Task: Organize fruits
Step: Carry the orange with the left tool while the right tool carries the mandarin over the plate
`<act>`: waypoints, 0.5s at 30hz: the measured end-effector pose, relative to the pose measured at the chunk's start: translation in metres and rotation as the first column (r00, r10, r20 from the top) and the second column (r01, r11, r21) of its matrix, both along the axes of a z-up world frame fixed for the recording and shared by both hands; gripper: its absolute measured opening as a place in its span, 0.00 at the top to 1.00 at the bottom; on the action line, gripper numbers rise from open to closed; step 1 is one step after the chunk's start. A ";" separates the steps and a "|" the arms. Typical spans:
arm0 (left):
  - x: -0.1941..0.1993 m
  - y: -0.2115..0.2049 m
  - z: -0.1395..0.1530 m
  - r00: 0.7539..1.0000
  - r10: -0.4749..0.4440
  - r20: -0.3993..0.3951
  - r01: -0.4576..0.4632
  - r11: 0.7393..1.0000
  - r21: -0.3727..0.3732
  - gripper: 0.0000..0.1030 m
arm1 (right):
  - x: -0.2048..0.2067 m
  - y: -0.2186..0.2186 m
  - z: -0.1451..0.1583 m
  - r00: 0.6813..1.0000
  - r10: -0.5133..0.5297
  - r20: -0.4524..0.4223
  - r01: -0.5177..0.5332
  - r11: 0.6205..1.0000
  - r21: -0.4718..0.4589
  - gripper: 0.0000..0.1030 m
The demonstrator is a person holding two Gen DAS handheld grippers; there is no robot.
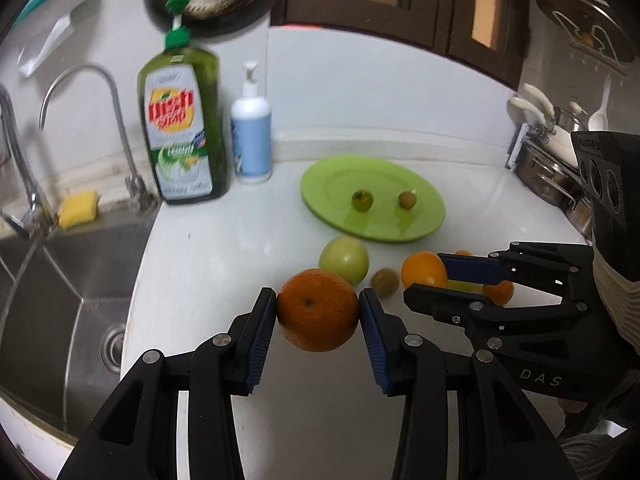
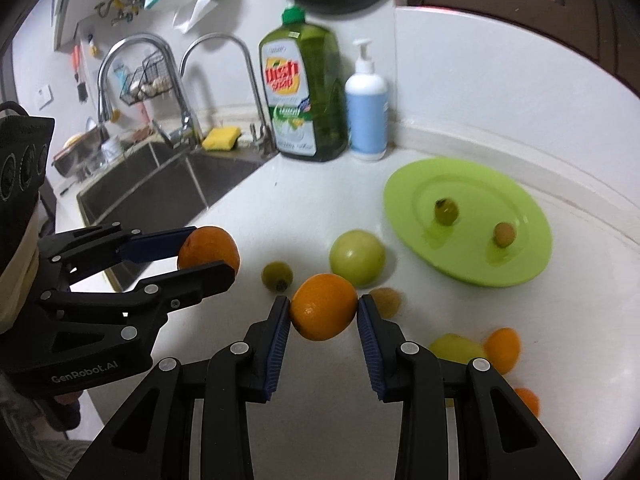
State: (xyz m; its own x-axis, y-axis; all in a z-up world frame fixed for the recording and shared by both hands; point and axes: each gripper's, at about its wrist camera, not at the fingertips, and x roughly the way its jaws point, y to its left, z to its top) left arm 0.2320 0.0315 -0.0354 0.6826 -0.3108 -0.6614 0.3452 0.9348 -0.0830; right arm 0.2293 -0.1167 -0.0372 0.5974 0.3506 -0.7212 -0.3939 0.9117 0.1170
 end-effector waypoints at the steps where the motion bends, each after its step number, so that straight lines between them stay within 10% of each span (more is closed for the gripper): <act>1: 0.001 -0.002 0.003 1.000 -0.003 0.007 0.003 1.000 0.001 0.59 | 0.000 -0.001 0.003 1.000 -0.005 0.006 0.005 1.000 0.002 0.65; 15: 0.041 -0.049 0.048 0.994 -0.069 0.082 0.072 0.997 -0.035 0.59 | 0.018 -0.056 0.053 0.979 -0.162 0.127 0.158 0.986 0.045 0.65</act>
State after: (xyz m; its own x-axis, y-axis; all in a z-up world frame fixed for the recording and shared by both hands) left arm 0.2732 -0.0178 0.0126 0.7087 -0.3836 -0.5922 0.4170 0.9047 -0.0869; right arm 0.2469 -0.1728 0.0154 0.7357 0.2659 -0.6230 -0.2570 0.9605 0.1065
